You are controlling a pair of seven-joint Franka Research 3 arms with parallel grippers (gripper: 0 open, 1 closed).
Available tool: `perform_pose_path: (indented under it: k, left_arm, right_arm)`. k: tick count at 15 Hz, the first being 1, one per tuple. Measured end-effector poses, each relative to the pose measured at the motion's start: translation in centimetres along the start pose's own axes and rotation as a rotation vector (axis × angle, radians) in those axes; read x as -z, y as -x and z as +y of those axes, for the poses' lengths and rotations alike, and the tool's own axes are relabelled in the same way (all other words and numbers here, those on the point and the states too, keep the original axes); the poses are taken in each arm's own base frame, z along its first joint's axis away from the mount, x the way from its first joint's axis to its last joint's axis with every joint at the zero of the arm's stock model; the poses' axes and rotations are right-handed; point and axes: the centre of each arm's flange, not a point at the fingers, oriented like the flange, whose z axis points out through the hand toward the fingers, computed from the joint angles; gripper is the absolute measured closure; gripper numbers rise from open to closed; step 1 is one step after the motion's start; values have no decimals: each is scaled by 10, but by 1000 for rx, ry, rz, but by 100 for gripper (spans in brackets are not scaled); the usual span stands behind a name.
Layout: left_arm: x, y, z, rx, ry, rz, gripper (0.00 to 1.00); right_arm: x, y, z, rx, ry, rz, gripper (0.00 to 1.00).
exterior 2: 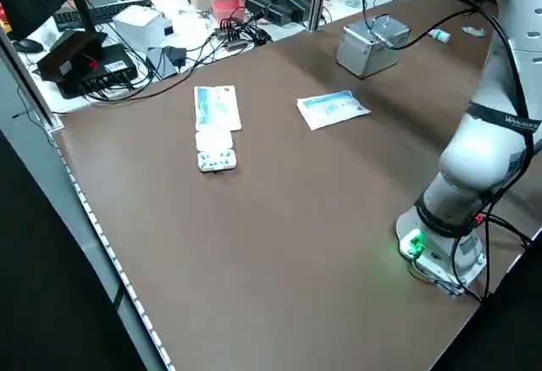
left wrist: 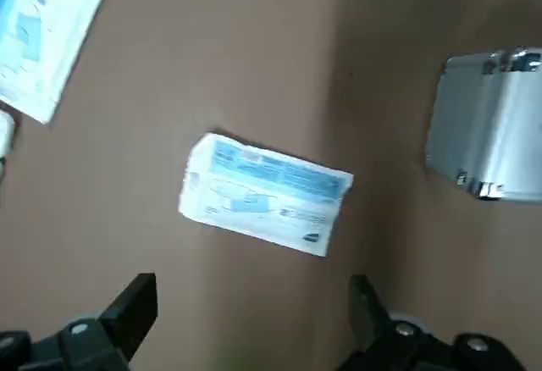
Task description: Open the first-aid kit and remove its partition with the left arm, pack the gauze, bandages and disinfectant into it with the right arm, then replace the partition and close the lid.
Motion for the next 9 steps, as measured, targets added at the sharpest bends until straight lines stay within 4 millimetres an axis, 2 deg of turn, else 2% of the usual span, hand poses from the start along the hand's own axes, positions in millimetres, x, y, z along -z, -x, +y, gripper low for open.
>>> perform_pose_path:
  k: [3,5,7,9]
  left_arm:
    - [-4,11,41,103,13,18,0]
    - [-9,16,62,180,33,22,0]
    - [-16,19,80,263,51,29,0]
    - [-20,21,99,355,74,45,0]
  right_arm:
    - [-27,-15,-2,4,0,-42,1]
    - [-41,-25,-17,29,0,-48,1]
    - [-61,-38,-55,87,-8,-50,1]
    - [-93,-56,-110,158,-25,-47,1]
